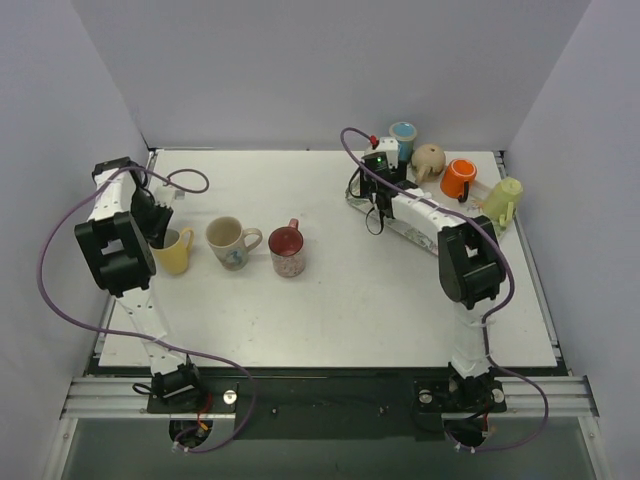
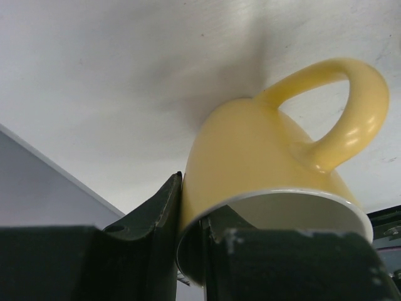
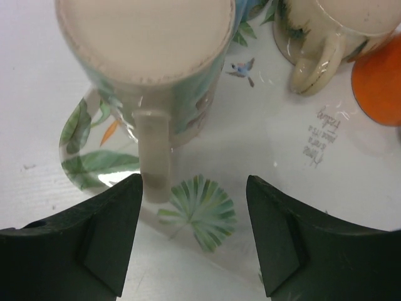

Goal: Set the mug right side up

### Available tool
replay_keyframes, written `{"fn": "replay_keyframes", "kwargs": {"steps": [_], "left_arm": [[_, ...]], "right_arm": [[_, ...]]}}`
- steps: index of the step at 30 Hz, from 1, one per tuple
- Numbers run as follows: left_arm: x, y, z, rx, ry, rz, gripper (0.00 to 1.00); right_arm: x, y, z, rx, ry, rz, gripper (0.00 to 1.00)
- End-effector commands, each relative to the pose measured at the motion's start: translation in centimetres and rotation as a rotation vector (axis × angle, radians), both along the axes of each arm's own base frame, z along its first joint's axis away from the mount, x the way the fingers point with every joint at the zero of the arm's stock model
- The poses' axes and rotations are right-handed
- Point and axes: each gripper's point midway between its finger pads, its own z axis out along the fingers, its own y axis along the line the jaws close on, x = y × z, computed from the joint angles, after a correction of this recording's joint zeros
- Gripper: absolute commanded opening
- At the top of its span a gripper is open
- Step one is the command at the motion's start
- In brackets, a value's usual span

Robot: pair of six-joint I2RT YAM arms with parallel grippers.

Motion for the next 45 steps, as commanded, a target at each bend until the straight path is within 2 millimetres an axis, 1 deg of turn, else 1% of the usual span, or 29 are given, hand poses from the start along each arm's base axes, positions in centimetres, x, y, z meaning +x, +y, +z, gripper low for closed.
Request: {"fn": "replay_keyframes", "kwargs": {"steps": [1, 4, 5, 7, 9, 13, 17, 18, 21, 22, 23, 27, 28, 29, 30, 31, 32, 33, 34, 35, 36, 37, 38, 39, 40, 41, 42, 43, 45], "left_arm": [[-0.4, -0.8, 0.2, -0.057, 0.006, -0.014, 0.1], [-0.2, -1.0, 0.1, -0.07, -0.002, -0.015, 0.19], [-0.1, -0.9, 0.2, -0.067, -0.007, -0.015, 0.22], [0.0, -0.9, 0.5, -0.068, -0.013, -0.01, 0.34], [0.2, -0.9, 1.7, -0.066, -0.041, -0.011, 0.41], [0.8, -1.3, 5.0, -0.078, -0.142, -0.012, 0.43], [0.8, -1.7, 7.5, -0.077, -0.203, -0.02, 0.43], [0.8, -1.9, 8.1, -0.082, -0.219, -0.029, 0.43], [0.6, -3.6, 10.9, -0.155, -0.281, -0.051, 0.43], [0.5, -4.0, 12.0, -0.168, -0.31, -0.061, 0.43], [0.6, -4.8, 12.8, -0.201, -0.335, -0.072, 0.45], [0.6, -7.5, 17.0, -0.289, -0.484, -0.124, 0.48], [0.3, -8.0, 18.4, -0.292, -0.526, -0.134, 0.48], [0.9, -9.0, 19.0, -0.322, -0.564, -0.127, 0.48], [0.8, -9.8, 20.6, -0.327, -0.627, -0.139, 0.48], [1.4, -11.0, 20.7, -0.336, -0.653, -0.14, 0.48], [1.3, -11.5, 22.3, -0.301, -0.718, -0.153, 0.49], [2.0, -13.3, 22.3, -0.297, -0.757, -0.185, 0.49], [1.3, -13.9, 23.4, -0.258, -0.805, -0.205, 0.5], [2.0, -16.3, 23.2, -0.258, -0.845, -0.262, 0.5], [1.9, -18.5, 24.8, -0.243, -0.942, -0.319, 0.52], [1.7, -19.9, 25.1, -0.25, -0.974, -0.338, 0.53], [1.3, -22.0, 27.3, -0.258, -1.1, -0.393, 0.58], [0.8, -23.0, 27.9, -0.273, -1.147, -0.417, 0.61], [-0.3, -25.0, 29.8, -0.3, -1.273, -0.478, 0.65], [-1.5, -25.7, 31.4, -0.315, -1.339, -0.525, 0.65], [-2.8, -27.4, 31.9, -0.4, -1.323, -0.592, 0.66], [-3.3, -28.1, 31.9, -0.445, -1.295, -0.608, 0.76], [-4.6, -29.3, 32.6, -0.482, -1.331, -0.638, 0.78]], "right_arm": [[3.1, 0.2, 1.2, 0.124, -0.05, -0.035, 0.61], [3.8, 0.9, 0.1, 0.123, -0.035, -0.017, 0.6], [4.1, 0.9, 0.6, 0.123, -0.03, -0.02, 0.6], [4.5, 1.0, 0.4, 0.117, -0.006, -0.024, 0.6], [4.6, 0.7, -0.4, 0.107, 0.031, -0.034, 0.59], [4.8, 0.1, -1.0, 0.114, 0.06, -0.053, 0.58], [4.7, -0.6, -2.2, 0.143, 0.091, -0.066, 0.39], [4.7, -0.7, -2.5, 0.145, 0.098, -0.066, 0.31], [4.5, -1.1, -2.9, 0.154, 0.118, -0.067, 0.14], [4.4, -1.0, -2.3, 0.159, 0.106, -0.057, 0.0], [4.3, -0.7, -2.1, 0.175, 0.102, -0.041, 0.0], [3.6, 1.2, 1.9, 0.28, 0.048, 0.056, 0.0], [3.2, 1.5, 4.0, 0.307, 0.018, 0.074, 0.0], [2.7, 2.1, 4.4, 0.341, 0.024, 0.107, 0.0], [2.3, 2.2, 7.0, 0.381, -0.019, 0.114, 0.0], [1.8, 2.7, 7.5, 0.415, -0.017, 0.137, 0.0], [1.0, 3.3, 9.9, 0.477, -0.043, 0.169, 0.0], [0.4, 3.4, 10.3, 0.505, -0.045, 0.178, 0.0], [-0.4, 3.8, 12.7, 0.572, -0.073, 0.201, 0.0], [-1.0, 3.9, 13.0, 0.629, -0.068, 0.187, 0.0], [-1.9, 4.2, 14.8, 0.681, -0.08, 0.219, 0.0], [-2.5, 4.4, 15.4, 0.737, -0.075, 0.208, 0.0], [-3.3, 4.4, 16.7, 0.774, -0.081, 0.232, 0.0], [-4.0, 4.6, 17.1, 0.817, -0.073, 0.227, 0.0], [-4.8, 5.0, 19.4, 0.861, -0.111, 0.27, 0.0], [-5.7, 5.2, 20.6, 0.922, -0.13, 0.271, 0.0], [-6.5, 5.9, 20.9, 0.974, -0.111, 0.297, 0.0], [-7.3, 6.4, 22.3, 1.058, -0.132, 0.31, 0.0], [-8.9, 7.5, 23.4, 1.215, -0.116, 0.332, 0.0]]}}
